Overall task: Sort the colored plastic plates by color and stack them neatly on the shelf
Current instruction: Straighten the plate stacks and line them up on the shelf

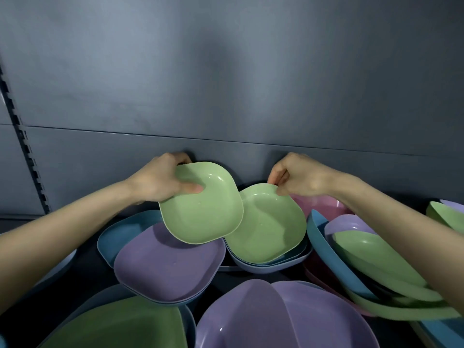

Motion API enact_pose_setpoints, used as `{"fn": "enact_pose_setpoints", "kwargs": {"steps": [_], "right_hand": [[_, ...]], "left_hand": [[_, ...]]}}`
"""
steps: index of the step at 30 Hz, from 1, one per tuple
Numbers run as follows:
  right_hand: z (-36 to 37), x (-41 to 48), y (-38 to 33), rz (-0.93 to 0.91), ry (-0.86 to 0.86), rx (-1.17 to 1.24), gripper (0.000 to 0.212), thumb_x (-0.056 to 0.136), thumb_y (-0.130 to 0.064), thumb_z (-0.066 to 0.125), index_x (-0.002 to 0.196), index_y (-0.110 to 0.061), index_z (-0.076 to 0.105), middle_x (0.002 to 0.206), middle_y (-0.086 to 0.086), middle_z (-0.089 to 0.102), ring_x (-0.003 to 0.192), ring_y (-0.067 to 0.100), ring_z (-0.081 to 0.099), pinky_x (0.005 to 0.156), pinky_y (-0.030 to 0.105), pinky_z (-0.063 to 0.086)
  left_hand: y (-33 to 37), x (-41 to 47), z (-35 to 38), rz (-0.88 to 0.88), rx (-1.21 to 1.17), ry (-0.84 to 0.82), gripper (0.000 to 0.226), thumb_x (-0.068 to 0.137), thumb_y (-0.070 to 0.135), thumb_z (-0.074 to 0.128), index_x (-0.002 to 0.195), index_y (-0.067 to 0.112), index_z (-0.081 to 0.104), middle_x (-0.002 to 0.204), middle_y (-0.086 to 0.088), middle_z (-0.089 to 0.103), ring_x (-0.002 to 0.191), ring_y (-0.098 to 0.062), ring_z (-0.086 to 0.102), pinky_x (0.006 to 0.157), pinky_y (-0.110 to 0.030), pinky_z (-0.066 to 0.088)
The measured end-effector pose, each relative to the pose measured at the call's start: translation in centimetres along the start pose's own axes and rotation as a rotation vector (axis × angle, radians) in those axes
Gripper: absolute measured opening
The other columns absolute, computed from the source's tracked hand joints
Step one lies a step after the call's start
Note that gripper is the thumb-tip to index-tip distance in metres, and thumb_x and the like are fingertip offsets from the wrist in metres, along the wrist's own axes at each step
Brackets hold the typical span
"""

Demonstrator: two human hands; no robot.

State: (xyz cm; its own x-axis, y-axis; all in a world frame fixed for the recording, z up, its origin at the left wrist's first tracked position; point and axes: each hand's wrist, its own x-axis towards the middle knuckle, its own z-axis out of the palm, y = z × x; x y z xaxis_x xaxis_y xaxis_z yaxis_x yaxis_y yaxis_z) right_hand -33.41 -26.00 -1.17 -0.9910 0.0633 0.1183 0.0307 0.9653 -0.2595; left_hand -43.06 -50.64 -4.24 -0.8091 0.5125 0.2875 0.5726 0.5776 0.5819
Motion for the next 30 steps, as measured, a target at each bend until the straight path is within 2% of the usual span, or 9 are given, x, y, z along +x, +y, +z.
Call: {"fn": "enact_pose_setpoints", "kwargs": {"steps": [6, 9, 13, 17, 18, 21, 24, 28, 30], "right_hand": [[-0.7, -0.6, -0.2, 0.026, 0.069, 0.193, 0.011, 0.087, -0.006, 0.051, 0.093, -0.011, 0.058, 0.079, 0.005, 0.065, 0.071, 0.018, 0.058, 0.068, 0.032, 0.049], [-0.8, -1.3, -0.3, 0.017, 0.182, 0.255, 0.011, 0.090, -0.006, 0.044, 0.096, -0.012, 0.051, 0.078, 0.005, 0.061, 0.068, 0.018, 0.053, 0.064, 0.030, 0.044], [-1.0, -2.8, -1.0, -0.041, 0.325, 0.365, 0.021, 0.088, 0.000, 0.048, 0.101, -0.016, 0.049, 0.095, 0.008, 0.064, 0.087, 0.024, 0.060, 0.078, 0.037, 0.049], [-1.6, -4.9, -2.3, -0.056, 0.389, 0.510, 0.032, 0.084, 0.000, 0.063, 0.111, -0.016, 0.055, 0.091, -0.005, 0.062, 0.082, 0.012, 0.060, 0.071, 0.015, 0.049], [-1.8, -5.5, -2.8, -0.062, 0.409, 0.516, 0.031, 0.083, -0.002, 0.064, 0.110, -0.017, 0.058, 0.092, -0.004, 0.064, 0.081, 0.012, 0.060, 0.070, 0.015, 0.049], [-1.9, -7.3, -4.1, -0.079, 0.500, 0.535, 0.015, 0.085, -0.005, 0.062, 0.095, -0.017, 0.064, 0.087, 0.000, 0.067, 0.083, 0.020, 0.064, 0.076, 0.030, 0.053], [-2.0, -9.4, -5.8, -0.082, 0.590, 0.584, 0.008, 0.090, -0.008, 0.058, 0.094, -0.014, 0.056, 0.087, 0.001, 0.063, 0.086, 0.027, 0.063, 0.078, 0.039, 0.052], [-2.0, -12.9, -8.1, -0.099, 0.650, 0.614, 0.010, 0.093, -0.011, 0.053, 0.101, -0.015, 0.047, 0.083, -0.005, 0.059, 0.085, 0.028, 0.060, 0.076, 0.041, 0.049], [-1.9, -14.7, -9.3, -0.107, 0.681, 0.652, 0.015, 0.092, -0.011, 0.054, 0.101, -0.019, 0.045, 0.084, -0.003, 0.062, 0.080, 0.032, 0.060, 0.073, 0.042, 0.051]], "left_hand": [[0.5, -0.3, -0.8, -0.035, -0.149, 0.024, 0.030, 0.072, 0.030, 0.080, 0.089, 0.012, 0.065, 0.082, -0.006, 0.070, 0.073, -0.021, 0.065, 0.063, -0.031, 0.050], [1.1, -0.7, -1.2, -0.022, -0.227, 0.066, 0.021, 0.076, 0.026, 0.077, 0.088, 0.016, 0.064, 0.080, 0.000, 0.069, 0.069, -0.013, 0.063, 0.057, -0.022, 0.046], [2.3, -1.7, -2.1, 0.008, -0.320, 0.173, 0.015, 0.079, 0.022, 0.074, 0.081, 0.022, 0.059, 0.075, 0.007, 0.064, 0.063, -0.006, 0.060, 0.049, -0.014, 0.042], [3.2, -3.5, -3.3, 0.033, -0.425, 0.271, 0.013, 0.082, 0.017, 0.071, 0.086, 0.017, 0.058, 0.075, 0.002, 0.063, 0.054, -0.003, 0.058, 0.046, -0.011, 0.044], [3.4, -4.2, -3.7, 0.047, -0.454, 0.280, 0.012, 0.083, 0.015, 0.069, 0.087, 0.017, 0.058, 0.076, 0.001, 0.063, 0.055, -0.003, 0.058, 0.047, -0.011, 0.045], [4.1, -6.4, -5.0, 0.094, -0.536, 0.313, 0.013, 0.088, 0.010, 0.062, 0.095, 0.020, 0.061, 0.083, 0.005, 0.066, 0.058, 0.005, 0.060, 0.054, -0.008, 0.047], [4.8, -9.2, -6.2, 0.102, -0.601, 0.377, 0.015, 0.090, 0.010, 0.059, 0.103, 0.017, 0.062, 0.086, 0.003, 0.067, 0.061, 0.004, 0.062, 0.057, -0.009, 0.049], [5.9, -13.6, -7.4, 0.098, -0.581, 0.482, 0.017, 0.088, 0.012, 0.063, 0.104, 0.015, 0.061, 0.086, 0.002, 0.067, 0.061, 0.004, 0.061, 0.059, -0.011, 0.049], [6.4, -16.3, -8.1, 0.106, -0.592, 0.517, 0.015, 0.087, 0.012, 0.064, 0.101, 0.017, 0.061, 0.090, 0.000, 0.069, 0.067, -0.002, 0.065, 0.068, -0.020, 0.053]]}}
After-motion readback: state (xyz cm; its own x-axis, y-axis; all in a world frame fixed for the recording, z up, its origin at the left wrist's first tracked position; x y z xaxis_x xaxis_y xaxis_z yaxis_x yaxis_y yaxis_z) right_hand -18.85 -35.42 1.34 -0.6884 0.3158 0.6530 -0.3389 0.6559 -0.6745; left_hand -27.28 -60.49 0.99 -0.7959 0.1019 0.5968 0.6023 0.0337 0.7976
